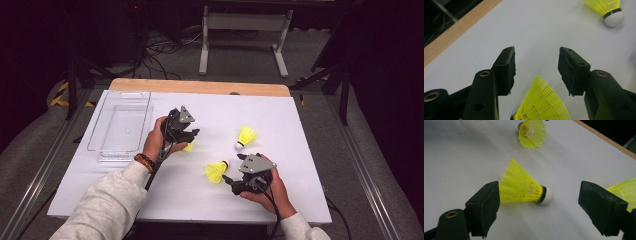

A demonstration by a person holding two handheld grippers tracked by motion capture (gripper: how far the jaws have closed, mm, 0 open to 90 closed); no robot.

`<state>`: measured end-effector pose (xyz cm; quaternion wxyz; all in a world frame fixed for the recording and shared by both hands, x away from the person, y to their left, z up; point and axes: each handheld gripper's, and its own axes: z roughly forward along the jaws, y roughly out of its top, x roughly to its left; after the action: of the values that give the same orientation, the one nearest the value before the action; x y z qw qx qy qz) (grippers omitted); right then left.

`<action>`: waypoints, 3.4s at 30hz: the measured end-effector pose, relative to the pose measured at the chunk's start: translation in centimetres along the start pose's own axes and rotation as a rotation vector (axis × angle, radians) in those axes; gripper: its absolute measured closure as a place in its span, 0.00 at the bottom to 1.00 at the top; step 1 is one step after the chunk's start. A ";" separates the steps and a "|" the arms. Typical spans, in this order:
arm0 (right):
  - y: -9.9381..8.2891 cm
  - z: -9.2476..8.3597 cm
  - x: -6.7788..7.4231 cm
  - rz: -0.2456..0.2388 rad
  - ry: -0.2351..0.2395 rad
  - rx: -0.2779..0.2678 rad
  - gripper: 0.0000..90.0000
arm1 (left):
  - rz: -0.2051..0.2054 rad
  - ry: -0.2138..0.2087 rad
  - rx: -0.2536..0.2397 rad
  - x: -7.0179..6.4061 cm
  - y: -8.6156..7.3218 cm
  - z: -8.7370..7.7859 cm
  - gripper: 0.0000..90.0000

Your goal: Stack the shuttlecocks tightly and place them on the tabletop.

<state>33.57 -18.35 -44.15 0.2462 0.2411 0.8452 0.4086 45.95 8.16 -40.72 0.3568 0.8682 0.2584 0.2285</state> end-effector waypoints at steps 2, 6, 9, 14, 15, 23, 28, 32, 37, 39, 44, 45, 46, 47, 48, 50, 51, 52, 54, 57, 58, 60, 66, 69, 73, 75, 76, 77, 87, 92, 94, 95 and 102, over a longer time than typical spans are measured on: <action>0.0 -0.1 0.0 0.003 -0.003 -0.005 0.20 | 0.018 0.004 -0.016 -0.2 0.1 -0.9 0.52; 0.0 -0.1 0.0 0.006 -0.006 -0.005 0.20 | 0.027 -0.029 -0.059 -0.3 0.0 -2.2 0.51; 0.1 0.0 0.0 0.007 -0.004 -0.003 0.20 | 0.048 -0.036 -0.090 -0.5 0.1 -3.0 0.50; 0.1 -0.1 0.1 0.003 -0.007 -0.006 0.20 | 0.073 -0.044 -0.132 -0.8 -0.3 -4.6 0.47; 0.1 -0.1 0.0 0.004 -0.008 -0.008 0.20 | 0.071 -0.049 -0.141 -0.9 -0.4 -4.7 0.46; 0.2 -0.2 0.0 0.007 -0.017 -0.017 0.20 | 0.098 -0.057 -0.186 -0.9 -1.7 -6.2 0.42; 0.2 -0.3 0.0 0.014 -0.023 -0.025 0.19 | 0.122 -0.062 -0.208 -1.0 -2.7 -6.8 0.39; 0.3 -0.4 0.0 0.020 -0.025 -0.031 0.18 | 0.128 -0.076 -0.227 -1.0 -3.4 -7.2 0.38; 0.4 -0.5 -0.1 0.036 -0.038 -0.043 0.16 | 0.145 -0.096 -0.261 -1.0 -4.0 -7.8 0.33; 0.4 -0.5 -0.1 0.040 -0.040 -0.044 0.16 | 0.149 -0.104 -0.281 -0.9 -4.4 -8.0 0.31; 0.4 -0.4 0.0 0.043 -0.039 -0.039 0.15 | 0.147 -0.118 -0.312 -0.8 -5.2 -8.5 0.27; 0.5 -0.4 0.0 0.043 -0.040 -0.042 0.15 | 0.147 -0.129 -0.325 -0.9 -5.5 -8.8 0.26; 0.6 -0.4 0.2 0.037 -0.046 -0.045 0.15 | 0.147 -0.129 -0.325 -0.9 -5.5 -8.8 0.25; 0.6 -0.4 0.2 0.037 -0.046 -0.045 0.15 | 0.157 -0.125 -0.333 -0.9 -5.8 -9.1 0.25; 0.7 -0.5 0.3 0.030 -0.057 -0.044 0.14 | 0.169 -0.125 -0.336 -1.0 -6.1 -9.3 0.24; 0.8 -0.4 0.4 0.032 -0.063 -0.045 0.14 | 0.192 -0.107 -0.332 -1.3 -6.6 -9.6 0.22; 0.8 -0.4 0.4 0.034 -0.067 -0.045 0.14 | 0.200 -0.113 -0.336 -1.2 -6.8 -9.9 0.22; 0.8 -0.3 0.5 0.035 -0.068 -0.047 0.14 | 0.195 -0.116 -0.340 -1.2 -7.0 -10.0 0.21; 1.0 -0.3 0.6 0.041 -0.068 -0.053 0.14 | 0.196 -0.111 -0.342 -1.0 -7.2 -10.3 0.19; 1.1 -0.3 0.9 0.042 -0.068 -0.056 0.13 | 0.191 -0.106 -0.367 -0.7 -7.9 -10.9 0.17; 1.1 -0.3 0.9 0.042 -0.068 -0.056 0.13 | 0.188 -0.112 -0.366 -0.6 -8.1 -11.2 0.17; 1.3 -0.3 1.0 0.044 -0.065 -0.058 0.14 | 0.185 -0.064 -0.353 -0.6 -8.4 -11.5 0.16; 1.7 -0.3 1.7 0.043 -0.074 -0.059 0.17 | 0.174 -0.065 -0.371 -0.8 -9.8 -13.0 0.11; 1.8 -0.2 1.9 0.038 -0.074 -0.053 0.19 | 0.175 -0.041 -0.366 -0.9 -10.7 -13.4 0.08; 1.8 -0.3 2.2 0.022 -0.063 -0.048 0.21 | 0.131 -0.056 -0.374 -0.9 -12.0 -13.8 0.09; 1.8 -0.3 2.4 0.013 -0.084 -0.044 0.21 | 0.119 -0.062 -0.383 -1.0 -12.6 -14.0 0.09; 1.8 -0.3 2.4 0.021 -0.072 -0.049 0.21 | 0.119 -0.064 -0.379 -1.0 -12.9 -14.0 0.09; 1.8 -0.3 2.5 0.020 -0.068 -0.048 0.21 | 0.119 -0.064 -0.379 -1.0 -12.9 -14.0 0.09; 2.2 0.7 3.4 0.015 -0.119 -0.018 0.21 | 0.053 -0.069 -0.395 -0.5 -16.9 -15.2 0.09; 2.5 1.8 4.2 0.002 -0.147 0.011 0.27 | 0.025 -0.081 -0.378 -0.6 -18.7 -15.6 0.09; 2.4 2.3 4.3 -0.001 -0.155 0.030 0.30 | 0.015 -0.085 -0.379 -0.7 -19.0 -15.8 0.08; 2.3 2.5 4.4 -0.001 -0.154 0.038 0.31 | 0.012 -0.089 -0.381 -0.7 -19.2 -15.9 0.08; 1.9 3.5 4.2 -0.010 -0.175 0.108 0.41 | -0.011 -0.077 -0.394 -0.5 -20.0 -16.4 0.08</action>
<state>32.94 -12.79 -45.47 0.3079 0.2848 0.8422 0.3388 30.34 28.36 -45.04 0.5305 0.7883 0.1997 0.2392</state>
